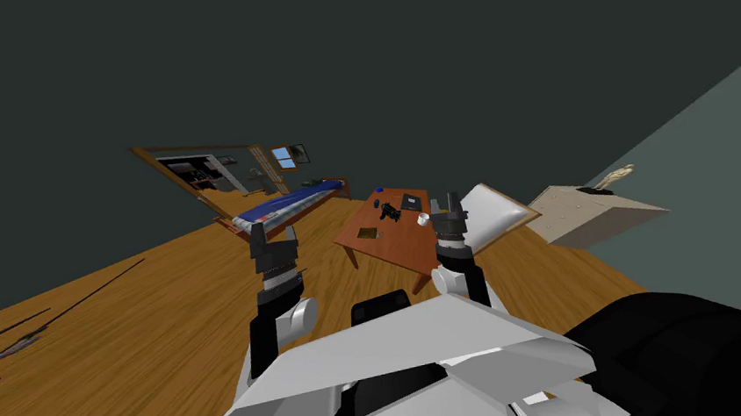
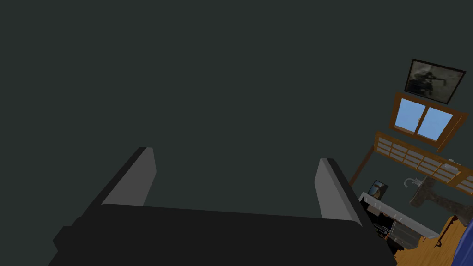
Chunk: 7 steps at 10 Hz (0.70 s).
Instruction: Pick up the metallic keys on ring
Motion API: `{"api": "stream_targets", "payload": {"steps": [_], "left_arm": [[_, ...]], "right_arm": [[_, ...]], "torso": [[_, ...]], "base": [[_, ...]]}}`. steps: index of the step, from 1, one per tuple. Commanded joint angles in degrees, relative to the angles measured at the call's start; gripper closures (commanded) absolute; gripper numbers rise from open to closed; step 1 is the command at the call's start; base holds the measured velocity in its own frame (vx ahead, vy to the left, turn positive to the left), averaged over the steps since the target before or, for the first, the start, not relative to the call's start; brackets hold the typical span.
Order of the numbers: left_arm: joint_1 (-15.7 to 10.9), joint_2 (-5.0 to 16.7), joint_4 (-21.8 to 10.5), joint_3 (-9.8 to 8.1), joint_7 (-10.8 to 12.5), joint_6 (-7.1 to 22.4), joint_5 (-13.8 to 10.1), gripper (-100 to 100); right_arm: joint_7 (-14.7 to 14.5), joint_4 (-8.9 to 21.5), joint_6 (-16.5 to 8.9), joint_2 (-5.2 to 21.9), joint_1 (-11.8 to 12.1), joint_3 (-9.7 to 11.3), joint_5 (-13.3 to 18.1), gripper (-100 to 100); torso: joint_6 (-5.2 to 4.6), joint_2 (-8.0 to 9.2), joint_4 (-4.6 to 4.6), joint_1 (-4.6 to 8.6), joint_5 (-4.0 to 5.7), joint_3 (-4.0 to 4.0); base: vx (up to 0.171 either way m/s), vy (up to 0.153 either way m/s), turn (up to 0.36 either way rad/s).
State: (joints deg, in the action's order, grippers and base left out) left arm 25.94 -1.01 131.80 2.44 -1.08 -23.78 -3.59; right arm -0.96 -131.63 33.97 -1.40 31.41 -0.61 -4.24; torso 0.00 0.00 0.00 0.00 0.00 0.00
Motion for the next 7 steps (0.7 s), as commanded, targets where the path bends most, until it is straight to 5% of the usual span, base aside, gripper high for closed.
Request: {"api": "stream_targets", "payload": {"steps": [1, 7], "left_arm": [[0.0, 0.0, 0.0, 0.0, 0.0, 0.0, 0.0, 0], [0.0, 0.0, 0.0, 0.0, 0.0, 0.0, 0.0, 0]], "right_arm": [[-1.2, 0.7, -0.1, 1.7, -0.7, 1.0, 0.8, -100], [-9.1, 6.7, -1.1, 9.6, -5.4, 6.3, 5.7, -100]], "torso": [[0.0, 0.0, 0.0, 0.0, 0.0, 0.0], [0.02, 0.23, -0.05, 0.14, 0.03, 0.13]], "base": [[-0.022, -0.014, 0.105], [-0.056, -0.032, 0.137]]}}
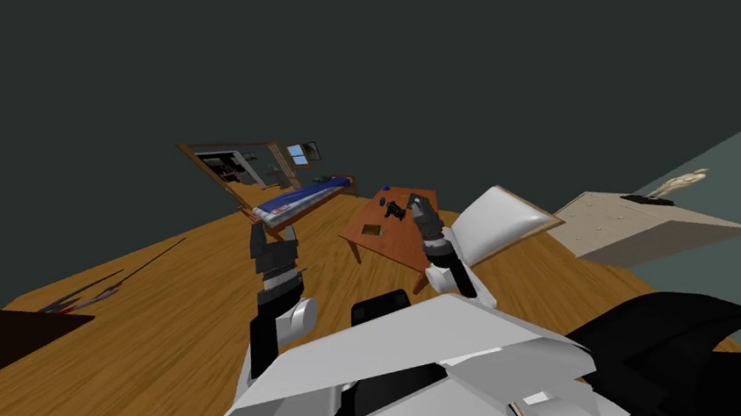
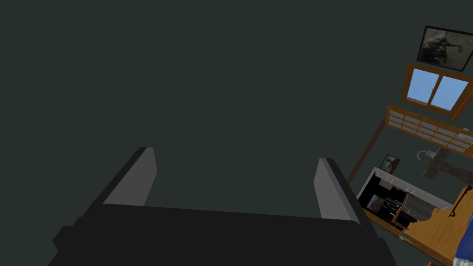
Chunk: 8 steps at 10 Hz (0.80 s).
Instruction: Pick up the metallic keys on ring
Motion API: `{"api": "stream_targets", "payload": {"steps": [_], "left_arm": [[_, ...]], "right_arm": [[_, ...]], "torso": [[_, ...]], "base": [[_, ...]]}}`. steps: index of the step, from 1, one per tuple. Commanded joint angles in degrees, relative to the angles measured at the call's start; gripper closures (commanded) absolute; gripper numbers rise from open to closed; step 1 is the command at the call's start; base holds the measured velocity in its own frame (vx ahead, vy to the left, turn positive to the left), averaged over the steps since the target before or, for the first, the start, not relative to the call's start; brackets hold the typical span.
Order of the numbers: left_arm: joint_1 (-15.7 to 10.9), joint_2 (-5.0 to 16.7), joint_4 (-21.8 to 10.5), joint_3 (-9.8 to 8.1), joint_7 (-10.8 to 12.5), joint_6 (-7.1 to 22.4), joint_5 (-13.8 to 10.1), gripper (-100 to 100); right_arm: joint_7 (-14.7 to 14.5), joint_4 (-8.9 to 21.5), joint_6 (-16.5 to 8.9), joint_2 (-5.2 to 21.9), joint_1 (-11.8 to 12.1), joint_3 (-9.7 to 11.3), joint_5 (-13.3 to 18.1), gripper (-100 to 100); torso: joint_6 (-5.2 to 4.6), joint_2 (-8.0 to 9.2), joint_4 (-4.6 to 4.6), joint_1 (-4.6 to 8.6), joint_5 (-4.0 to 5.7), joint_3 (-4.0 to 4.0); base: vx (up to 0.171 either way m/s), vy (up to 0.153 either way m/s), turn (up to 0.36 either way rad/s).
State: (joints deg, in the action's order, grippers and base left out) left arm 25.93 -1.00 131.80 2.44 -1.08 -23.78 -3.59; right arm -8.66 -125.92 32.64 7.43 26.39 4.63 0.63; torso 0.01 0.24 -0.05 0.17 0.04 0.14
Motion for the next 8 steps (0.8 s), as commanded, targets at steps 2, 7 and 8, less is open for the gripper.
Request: {"api": "stream_targets", "payload": {"steps": [2, 7, 8], "left_arm": [[0.0, 0.0, 0.0, 0.0, 0.0, 0.0, 0.0, 0], [0.0, 0.0, 0.0, 0.0, 0.0, 0.0, 0.0, 0], [0.0, 0.0, 0.0, 0.0, 0.0, 0.0, 0.0, 0]], "right_arm": [[-3.6, 2.7, -0.2, 2.5, -1.6, 2.2, 2.1, -100], [-10.7, 8.9, -1.6, 7.9, -6.0, 5.8, 6.3, -100], [-12.5, 11.3, -2.2, 9.8, -7.7, 7.1, 7.8, -100]], "torso": [[-0.03, -0.06, 0.01, -0.03, 0.0, -0.03], [0.0, -0.11, 0.03, -0.06, -0.01, -0.07], [-0.04, -0.11, 0.02, -0.06, -0.01, -0.06]], "base": [[-0.046, -0.025, 0.061], [-0.045, -0.023, 0.126], [-0.032, -0.018, 0.147]]}}
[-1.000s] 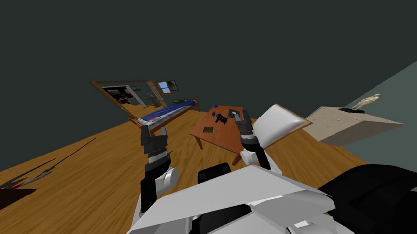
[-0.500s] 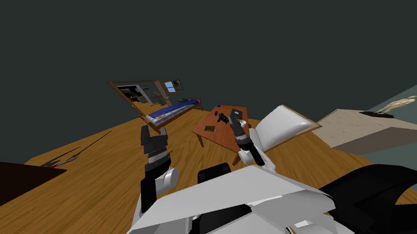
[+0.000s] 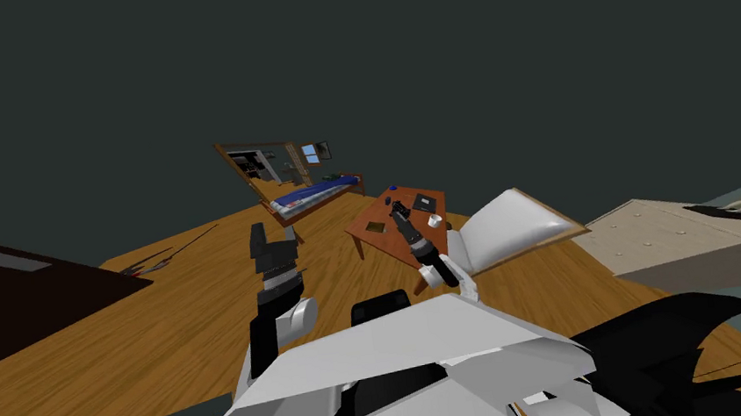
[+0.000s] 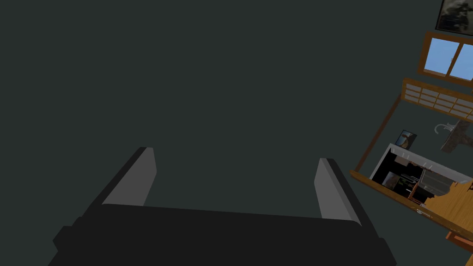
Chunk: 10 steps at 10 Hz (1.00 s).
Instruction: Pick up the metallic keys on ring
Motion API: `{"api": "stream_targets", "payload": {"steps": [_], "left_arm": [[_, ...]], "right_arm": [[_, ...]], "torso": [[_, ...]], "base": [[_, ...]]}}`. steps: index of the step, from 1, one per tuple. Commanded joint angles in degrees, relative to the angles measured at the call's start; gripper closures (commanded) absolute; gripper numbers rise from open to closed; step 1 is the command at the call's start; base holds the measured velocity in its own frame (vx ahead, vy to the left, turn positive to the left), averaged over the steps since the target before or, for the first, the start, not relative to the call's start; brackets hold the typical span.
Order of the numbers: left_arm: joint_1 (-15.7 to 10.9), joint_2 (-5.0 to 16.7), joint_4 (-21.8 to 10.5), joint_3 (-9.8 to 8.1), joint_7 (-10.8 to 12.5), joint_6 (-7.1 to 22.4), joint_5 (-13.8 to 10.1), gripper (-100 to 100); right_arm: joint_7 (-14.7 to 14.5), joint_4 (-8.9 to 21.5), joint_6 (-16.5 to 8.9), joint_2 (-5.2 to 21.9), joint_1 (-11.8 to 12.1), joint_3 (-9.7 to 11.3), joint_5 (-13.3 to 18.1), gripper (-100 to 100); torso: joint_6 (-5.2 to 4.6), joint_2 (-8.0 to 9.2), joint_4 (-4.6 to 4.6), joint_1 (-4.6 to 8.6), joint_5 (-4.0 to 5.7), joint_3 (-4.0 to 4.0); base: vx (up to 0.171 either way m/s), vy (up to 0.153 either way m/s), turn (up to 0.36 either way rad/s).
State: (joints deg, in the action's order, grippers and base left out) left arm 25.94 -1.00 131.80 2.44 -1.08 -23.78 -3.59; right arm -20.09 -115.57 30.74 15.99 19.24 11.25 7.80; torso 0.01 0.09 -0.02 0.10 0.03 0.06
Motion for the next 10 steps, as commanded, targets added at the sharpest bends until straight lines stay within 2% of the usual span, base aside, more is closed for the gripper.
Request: {"api": "stream_targets", "payload": {"steps": [1, 2, 3, 4, 5, 6, 7, 8, 9, 10], "left_arm": [[0.0, 0.0, 0.0, 0.0, 0.0, 0.0, 0.0, 0], [0.0, 0.0, 0.0, 0.0, 0.0, 0.0, 0.0, 0], [0.0, 0.0, 0.0, 0.0, 0.0, 0.0, 0.0, 0], [0.0, 0.0, 0.0, 0.0, 0.0, 0.0, 0.0, 0], [0.0, 0.0, 0.0, 0.0, 0.0, 0.0, 0.0, 0], [0.0, 0.0, 0.0, 0.0, 0.0, 0.0, 0.0, 0], [0.0, 0.0, 0.0, 0.0, 0.0, 0.0, 0.0, 0], [0.0, 0.0, 0.0, 0.0, 0.0, 0.0, 0.0, 0], [0.0, 0.0, 0.0, 0.0, 0.0, 0.0, 0.0, 0], [0.0, 0.0, 0.0, 0.0, 0.0, 0.0, 0.0, 0]], "right_arm": [[-2.0, 0.9, -0.3, 1.2, -0.5, 0.5, 0.7, -100], [-4.2, 3.5, -0.9, 3.2, -2.2, 1.8, 2.3, -100], [-4.8, 3.5, -0.9, 3.2, -2.2, 1.8, 2.3, -100], [-7.1, 6.3, -1.6, 5.3, -3.8, 3.2, 4.0, -100], [-7.7, 6.3, -1.6, 5.3, -3.8, 3.2, 4.0, -100], [-9.9, 9.2, -2.3, 7.3, -5.5, 4.7, 5.7, -100], [-10.7, 9.2, -2.3, 7.3, -5.5, 4.7, 5.7, -100], [-12.6, 10.6, -3.0, 9.4, -7.1, 6.2, 7.5, -100], [-13.8, 12.2, -3.0, 9.4, -7.1, 6.2, 7.5, -100], [-15.6, 14.1, -3.7, 11.4, -8.7, 7.8, 9.2, -100]], "torso": [[0.0, 0.0, 0.0, 0.0, 0.0, 0.0], [-0.04, -0.02, 0.0, -0.01, 0.0, -0.01], [-0.01, -0.03, 0.01, -0.04, -0.01, -0.02], [-0.04, -0.04, 0.01, -0.05, -0.01, -0.02], [-0.01, -0.07, 0.02, -0.07, -0.02, -0.04], [-0.04, -0.07, 0.02, -0.06, -0.02, -0.04], [-0.01, -0.08, 0.02, -0.08, -0.02, -0.05], [-0.05, -0.09, 0.02, -0.07, -0.02, -0.05], [-0.01, -0.11, 0.02, -0.09, -0.02, -0.06], [-0.05, -0.12, 0.03, -0.09, -0.02, -0.07]], "base": [[-0.023, -0.014, 0.064], [-0.03, -0.005, 0.122], [-0.022, -0.004, 0.077], [-0.019, 0.002, 0.133], [-0.013, 0.0, 0.068], [-0.012, 0.006, 0.166], [-0.009, 0.001, 0.07], [-0.008, 0.01, 0.134], [-0.003, 0.007, 0.077], [0.001, 0.016, 0.13]]}}
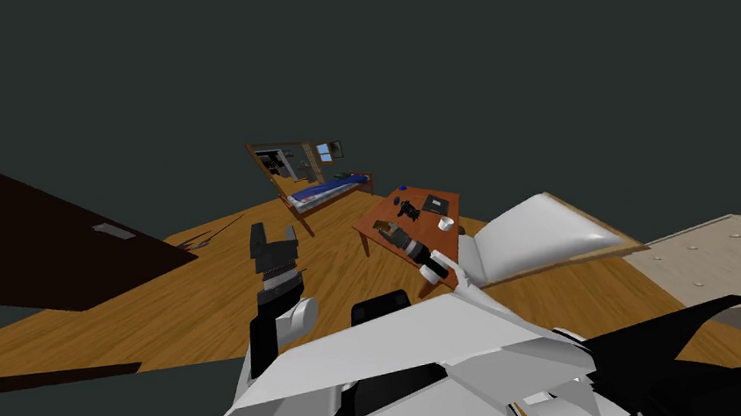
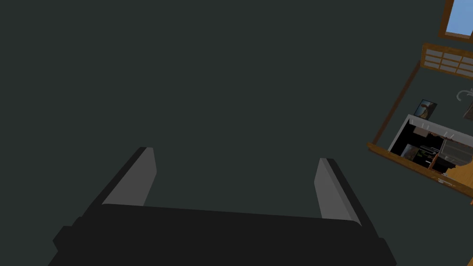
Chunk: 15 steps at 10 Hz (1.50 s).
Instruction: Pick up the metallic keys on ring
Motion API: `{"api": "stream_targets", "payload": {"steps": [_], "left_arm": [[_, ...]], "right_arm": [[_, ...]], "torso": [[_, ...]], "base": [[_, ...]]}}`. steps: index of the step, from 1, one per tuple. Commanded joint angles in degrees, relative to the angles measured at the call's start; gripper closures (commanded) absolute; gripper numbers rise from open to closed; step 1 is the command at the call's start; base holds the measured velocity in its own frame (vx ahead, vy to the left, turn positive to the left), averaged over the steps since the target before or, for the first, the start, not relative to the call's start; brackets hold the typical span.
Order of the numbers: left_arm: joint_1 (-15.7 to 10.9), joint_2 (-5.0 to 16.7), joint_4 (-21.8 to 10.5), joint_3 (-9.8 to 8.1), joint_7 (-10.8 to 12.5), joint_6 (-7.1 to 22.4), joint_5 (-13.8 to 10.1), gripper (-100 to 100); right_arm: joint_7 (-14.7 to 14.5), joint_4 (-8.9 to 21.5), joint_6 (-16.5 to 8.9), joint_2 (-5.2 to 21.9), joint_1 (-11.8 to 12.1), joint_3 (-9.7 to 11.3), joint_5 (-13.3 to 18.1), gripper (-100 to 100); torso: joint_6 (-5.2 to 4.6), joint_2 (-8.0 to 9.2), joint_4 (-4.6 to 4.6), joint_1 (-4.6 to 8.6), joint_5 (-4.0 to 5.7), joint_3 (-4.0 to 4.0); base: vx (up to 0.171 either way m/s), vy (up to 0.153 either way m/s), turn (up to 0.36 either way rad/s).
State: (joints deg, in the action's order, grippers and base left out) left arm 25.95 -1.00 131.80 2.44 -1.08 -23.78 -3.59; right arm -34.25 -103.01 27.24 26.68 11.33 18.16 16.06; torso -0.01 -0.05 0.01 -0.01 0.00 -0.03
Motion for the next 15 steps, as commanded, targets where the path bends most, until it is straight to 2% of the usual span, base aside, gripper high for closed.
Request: {"api": "stream_targets", "payload": {"steps": [1, 2, 3, 4, 5, 6, 7, 8, 9, 10, 11, 12, 13, 14, 15], "left_arm": [[0.0, 0.0, 0.0, 0.0, 0.0, 0.0, 0.0, 0], [0.0, 0.0, 0.0, 0.0, 0.0, 0.0, 0.0, 0], [0.0, 0.0, 0.0, 0.0, 0.0, 0.0, 0.0, 0], [0.0, 0.0, 0.0, 0.0, 0.0, 0.0, 0.0, 0], [0.0, 0.0, 0.0, 0.0, 0.0, 0.0, 0.0, 0], [0.0, 0.0, 0.0, 0.0, 0.0, 0.0, 0.0, 0], [0.0, 0.0, 0.0, 0.0, 0.0, 0.0, 0.0, 0], [0.0, 0.0, 0.0, 0.0, 0.0, 0.0, 0.0, 0], [0.0, 0.0, 0.0, -0.01, 0.0, 0.0, 0.0, 0], [0.0, 0.0, 0.0, 0.0, 0.0, 0.0, 0.0, 0], [0.0, 0.0, 0.0, 0.0, 0.0, 0.0, 0.0, 0], [0.0, 0.0, 0.0, 0.0, 0.0, 0.0, 0.0, 0], [0.0, 0.0, 0.0, -0.01, 0.0, 0.0, 0.0, 0], [0.0, 0.0, 0.0, 0.0, 0.0, 0.0, 0.0, 0], [0.0, 0.0, 0.0, 0.0, 0.0, 0.0, 0.0, 0]], "right_arm": [[-2.8, 2.8, -0.2, 0.7, -0.8, 0.9, 1.0, -100], [-4.2, 4.4, -1.0, 2.7, -2.3, 2.5, 2.8, -100], [-5.8, 6.1, -1.0, 2.7, -2.3, 2.5, 2.8, -100], [-7.6, 8.5, -1.8, 4.6, -3.7, 4.1, 4.6, -100], [-9.1, 9.4, -1.8, 4.6, -3.7, 4.1, 4.6, -100], [-10.8, 11.2, -2.6, 6.5, -5.0, 5.8, 6.5, -100], [-12.3, 12.8, -2.6, 6.5, -5.0, 5.8, 6.5, -100], [-12.3, 12.8, -2.6, 6.5, -5.0, 5.8, 6.5, -100], [-14.8, 14.8, -3.4, 8.3, -6.3, 7.4, 8.3, -100], [-15.5, 16.3, -3.4, 8.3, -6.3, 7.4, 8.3, -100], [-17.8, 18.6, -4.2, 10.0, -7.5, 9.0, 10.1, -100], [-18.7, 19.7, -4.2, 10.0, -7.5, 9.0, 10.1, -100], [-20.5, 21.6, -5.0, 11.6, -8.8, 10.6, 12.0, -100], [-21.9, 22.9, -5.0, 11.6, -8.8, 10.6, 12.0, -100], [-23.7, 24.5, -5.9, 13.1, -10.0, 12.0, 13.7, -100]], "torso": [[0.0, 0.0, 0.0, 0.0, 0.0, 0.0], [-0.03, -0.01, 0.0, 0.01, 0.0, 0.0], [0.0, -0.03, 0.01, -0.02, 0.0, -0.02], [-0.04, -0.03, 0.01, -0.01, 0.0, -0.02], [-0.01, -0.05, 0.01, -0.03, -0.01, -0.03], [-0.04, -0.04, 0.01, -0.02, -0.01, -0.03], [-0.02, -0.05, 0.01, -0.02, 0.0, -0.03], [-0.04, -0.04, 0.01, 0.0, 0.0, -0.03], [-0.05, -0.02, 0.01, 0.03, 0.0, -0.01], [-0.01, -0.05, 0.01, -0.01, 0.0, -0.03], [-0.05, -0.05, 0.01, -0.01, 0.0, -0.03], [-0.02, -0.08, 0.01, -0.03, -0.01, -0.04], [-0.05, -0.08, 0.02, -0.01, 0.0, -0.05], [-0.02, -0.09, 0.02, -0.04, -0.01, -0.05], [-0.05, -0.08, 0.02, -0.04, -0.01, -0.05]], "base": [[0.004, 0.012, 0.091], [0.008, 0.019, 0.129], [0.01, 0.016, 0.087], [0.015, 0.026, 0.139], [0.017, 0.018, 0.095], [0.015, 0.018, 0.114], [0.017, 0.013, 0.081], [0.01, 0.004, 0.003], [0.016, 0.016, 0.129], [0.018, 0.017, 0.087], [0.025, 0.026, 0.126], [0.027, 0.016, 0.069], [0.029, 0.026, 0.115], [0.028, 0.023, 0.072], [0.043, 0.031, 0.125]]}}
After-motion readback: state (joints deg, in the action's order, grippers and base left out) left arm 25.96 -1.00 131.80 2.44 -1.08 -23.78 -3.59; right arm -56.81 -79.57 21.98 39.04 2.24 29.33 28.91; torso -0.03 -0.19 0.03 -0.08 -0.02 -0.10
